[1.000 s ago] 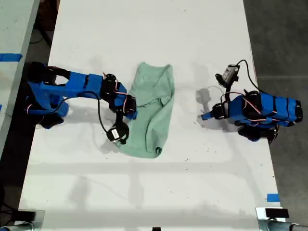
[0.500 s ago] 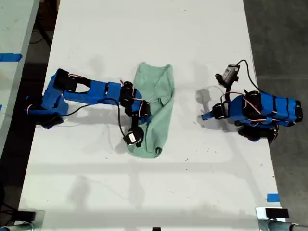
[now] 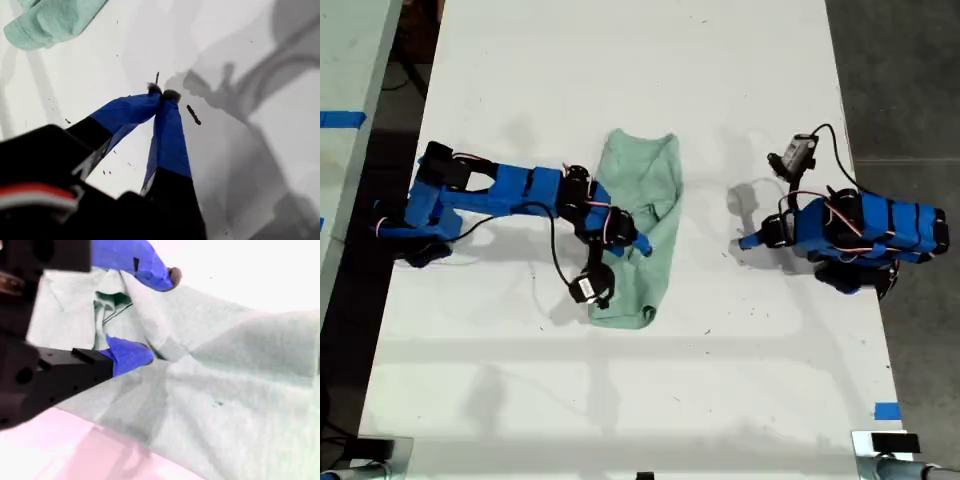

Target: Fold t shirt

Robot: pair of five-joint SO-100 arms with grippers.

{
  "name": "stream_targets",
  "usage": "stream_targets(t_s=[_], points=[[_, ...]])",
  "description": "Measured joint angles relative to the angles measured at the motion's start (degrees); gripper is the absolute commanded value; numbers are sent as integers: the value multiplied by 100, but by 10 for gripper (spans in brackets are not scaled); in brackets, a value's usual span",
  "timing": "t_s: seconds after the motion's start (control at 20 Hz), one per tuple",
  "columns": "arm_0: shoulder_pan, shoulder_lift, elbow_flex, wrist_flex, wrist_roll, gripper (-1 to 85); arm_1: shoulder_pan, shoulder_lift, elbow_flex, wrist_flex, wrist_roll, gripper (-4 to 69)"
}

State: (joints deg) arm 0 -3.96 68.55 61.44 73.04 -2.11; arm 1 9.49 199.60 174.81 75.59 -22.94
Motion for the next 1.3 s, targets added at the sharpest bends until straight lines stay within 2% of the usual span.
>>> stream_targets(t_s=[0.1, 0.25, 0.4, 0.5, 0.8, 0.9, 1.15, 1.3], points=[[-70, 325, 53, 387, 132, 99, 0, 0, 0, 0, 0, 13], [-123, 1556, 483, 1063, 141, 68, 0, 0, 0, 0, 0, 13], [-290, 3560, 1916, 1151, 141, 11, 0, 0, 0, 0, 0, 13], [-475, 5353, 3560, 694, 141, -3, 0, 0, 0, 0, 0, 13], [-729, 11760, 10063, -1564, 132, -3, 0, 0, 0, 0, 0, 13], [-984, 13219, 11971, -1872, 343, -3, 0, 0, 0, 0, 0, 13], [-1705, 13518, 12480, -1503, 721, -3, 0, 0, 0, 9, 0, 13], [-1723, 13570, 12480, -1494, 800, -3, 0, 0, 0, 9, 0, 13]])
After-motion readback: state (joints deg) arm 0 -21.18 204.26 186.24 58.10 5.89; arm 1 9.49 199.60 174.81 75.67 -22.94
